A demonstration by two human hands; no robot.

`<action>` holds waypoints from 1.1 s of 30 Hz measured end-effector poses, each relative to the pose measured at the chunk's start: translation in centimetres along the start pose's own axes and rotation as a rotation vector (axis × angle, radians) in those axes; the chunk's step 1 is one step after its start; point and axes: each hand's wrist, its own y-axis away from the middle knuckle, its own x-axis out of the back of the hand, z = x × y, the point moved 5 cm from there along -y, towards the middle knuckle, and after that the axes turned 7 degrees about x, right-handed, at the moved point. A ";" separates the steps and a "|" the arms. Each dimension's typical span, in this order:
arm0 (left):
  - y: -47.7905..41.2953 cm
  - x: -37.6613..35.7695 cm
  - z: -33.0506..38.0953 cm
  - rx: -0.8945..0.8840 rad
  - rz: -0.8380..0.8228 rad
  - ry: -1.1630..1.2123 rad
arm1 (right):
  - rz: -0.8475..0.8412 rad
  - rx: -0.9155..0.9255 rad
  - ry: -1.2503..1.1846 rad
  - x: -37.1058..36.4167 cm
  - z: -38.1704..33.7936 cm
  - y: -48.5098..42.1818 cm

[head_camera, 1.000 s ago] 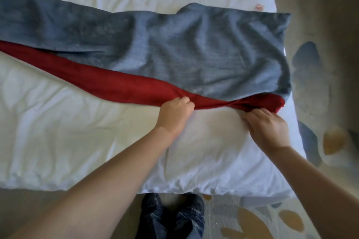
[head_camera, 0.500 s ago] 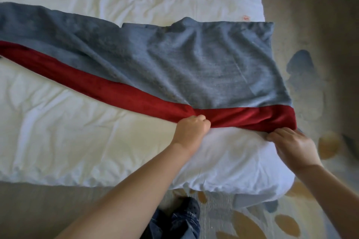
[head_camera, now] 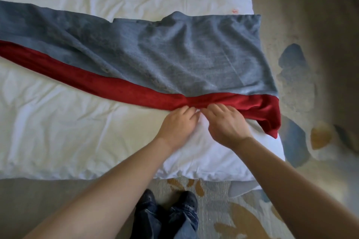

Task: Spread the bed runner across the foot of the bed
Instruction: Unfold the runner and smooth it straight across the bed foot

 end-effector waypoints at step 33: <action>3.2 -0.7 2.6 -0.024 -0.099 0.047 | 0.256 0.005 -0.041 -1.3 -1.3 7.5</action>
